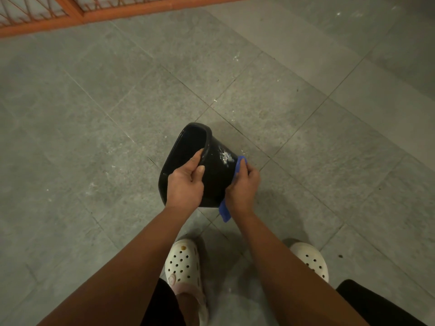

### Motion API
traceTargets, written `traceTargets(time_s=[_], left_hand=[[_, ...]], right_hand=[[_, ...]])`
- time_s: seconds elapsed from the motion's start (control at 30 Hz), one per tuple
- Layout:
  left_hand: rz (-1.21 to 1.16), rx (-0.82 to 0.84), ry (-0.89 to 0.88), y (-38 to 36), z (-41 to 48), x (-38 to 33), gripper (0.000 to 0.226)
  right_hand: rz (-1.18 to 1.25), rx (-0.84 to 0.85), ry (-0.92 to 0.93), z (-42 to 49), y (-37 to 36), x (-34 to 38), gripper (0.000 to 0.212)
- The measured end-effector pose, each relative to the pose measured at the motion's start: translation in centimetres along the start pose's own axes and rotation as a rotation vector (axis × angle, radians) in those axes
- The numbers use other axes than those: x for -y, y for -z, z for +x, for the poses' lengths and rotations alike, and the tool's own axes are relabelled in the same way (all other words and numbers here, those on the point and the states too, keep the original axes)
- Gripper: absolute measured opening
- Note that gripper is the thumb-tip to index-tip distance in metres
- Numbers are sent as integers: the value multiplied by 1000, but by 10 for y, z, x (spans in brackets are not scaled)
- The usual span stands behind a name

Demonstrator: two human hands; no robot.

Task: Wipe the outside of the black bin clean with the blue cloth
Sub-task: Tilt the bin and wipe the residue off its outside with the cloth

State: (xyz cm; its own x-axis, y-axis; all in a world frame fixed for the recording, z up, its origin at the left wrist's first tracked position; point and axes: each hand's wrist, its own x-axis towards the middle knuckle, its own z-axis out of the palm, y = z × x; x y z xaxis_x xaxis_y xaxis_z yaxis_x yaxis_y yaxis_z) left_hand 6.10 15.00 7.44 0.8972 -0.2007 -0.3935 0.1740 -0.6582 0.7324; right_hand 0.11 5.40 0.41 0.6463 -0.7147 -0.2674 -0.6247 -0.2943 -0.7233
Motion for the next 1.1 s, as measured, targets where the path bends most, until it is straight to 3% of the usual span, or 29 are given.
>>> traceTargets(time_s=[0.07,0.17,0.33,0.5,0.73,0.8,0.93,1.1], left_hand=[[2,14,-10,0,1,1,43],[-2,20,4,0,2,0,42],[-50,-29,50,1,5,0,39],[-94,-4,59,2,2,-2,43],[-75,-6,82,1,1,-3,40],[-84,-5,88,0,1,-3,40],[-72,21,68,-1,-4,-9,42],[-78,52,64,1,-1,-7,43]], right_hand=[[8,-18,-23,-14,-2,5,53],[16,-53,108,-25,-8,17,54],[-63,38,160,-1,-2,26,53],[-74,44,-55,-9,-2,27,61],[-50,37,138,-8,-3,32,52],[-76,64,109,4,1,27,52],[-82,81,-131,5,6,22,59],[33,11,9,-16,1,36,56]])
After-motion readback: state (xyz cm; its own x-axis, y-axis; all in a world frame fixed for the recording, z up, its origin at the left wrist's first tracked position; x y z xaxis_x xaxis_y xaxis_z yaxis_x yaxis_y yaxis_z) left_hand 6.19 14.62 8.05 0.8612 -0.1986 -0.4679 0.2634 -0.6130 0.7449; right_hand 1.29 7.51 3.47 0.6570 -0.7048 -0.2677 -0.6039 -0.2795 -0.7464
